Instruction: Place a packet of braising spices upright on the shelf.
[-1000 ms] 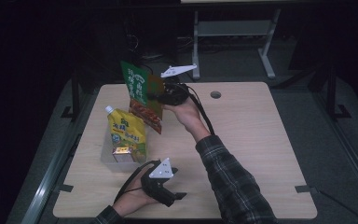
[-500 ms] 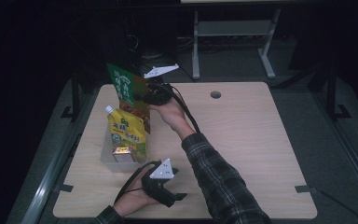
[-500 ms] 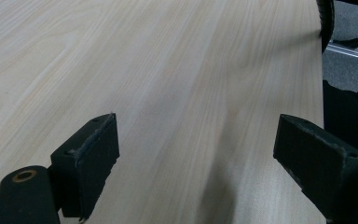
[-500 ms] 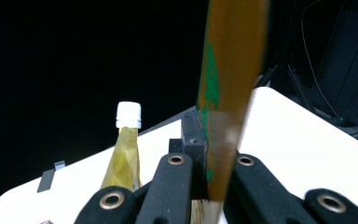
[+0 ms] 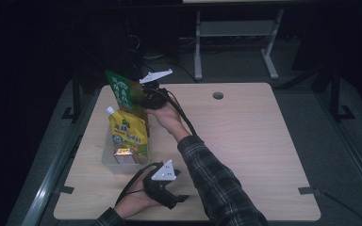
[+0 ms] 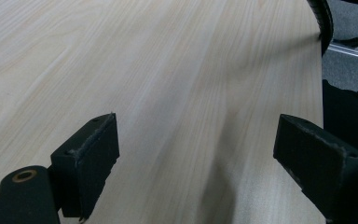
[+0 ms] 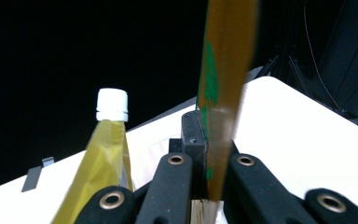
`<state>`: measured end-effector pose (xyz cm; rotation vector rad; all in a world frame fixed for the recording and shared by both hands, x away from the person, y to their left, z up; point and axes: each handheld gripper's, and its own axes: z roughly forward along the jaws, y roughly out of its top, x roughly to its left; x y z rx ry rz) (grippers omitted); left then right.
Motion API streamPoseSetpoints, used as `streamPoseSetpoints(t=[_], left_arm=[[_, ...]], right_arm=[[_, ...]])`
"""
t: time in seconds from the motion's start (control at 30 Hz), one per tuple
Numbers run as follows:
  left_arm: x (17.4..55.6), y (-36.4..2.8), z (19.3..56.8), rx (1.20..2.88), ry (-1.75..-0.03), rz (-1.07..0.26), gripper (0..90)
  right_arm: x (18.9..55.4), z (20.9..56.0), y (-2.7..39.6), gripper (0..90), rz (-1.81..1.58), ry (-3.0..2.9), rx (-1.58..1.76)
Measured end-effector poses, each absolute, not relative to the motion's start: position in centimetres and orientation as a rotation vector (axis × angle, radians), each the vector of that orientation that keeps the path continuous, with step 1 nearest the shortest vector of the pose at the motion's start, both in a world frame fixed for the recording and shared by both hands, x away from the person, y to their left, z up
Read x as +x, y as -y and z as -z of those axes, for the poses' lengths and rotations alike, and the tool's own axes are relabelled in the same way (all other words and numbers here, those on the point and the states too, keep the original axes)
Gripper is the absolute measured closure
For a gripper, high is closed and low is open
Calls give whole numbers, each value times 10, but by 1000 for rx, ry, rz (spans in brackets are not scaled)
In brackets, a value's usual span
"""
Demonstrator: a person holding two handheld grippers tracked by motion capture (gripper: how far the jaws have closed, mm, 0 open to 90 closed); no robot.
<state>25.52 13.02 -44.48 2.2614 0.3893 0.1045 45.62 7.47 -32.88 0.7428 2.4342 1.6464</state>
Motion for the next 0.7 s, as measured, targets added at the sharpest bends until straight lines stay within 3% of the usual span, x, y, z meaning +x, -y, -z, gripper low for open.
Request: streamPoseSetpoints(t=[0.7], left_arm=[[256,-131,445,2268,-380,-113,134]], right_arm=[[452,354,-87,894,-1585,-2485,738]])
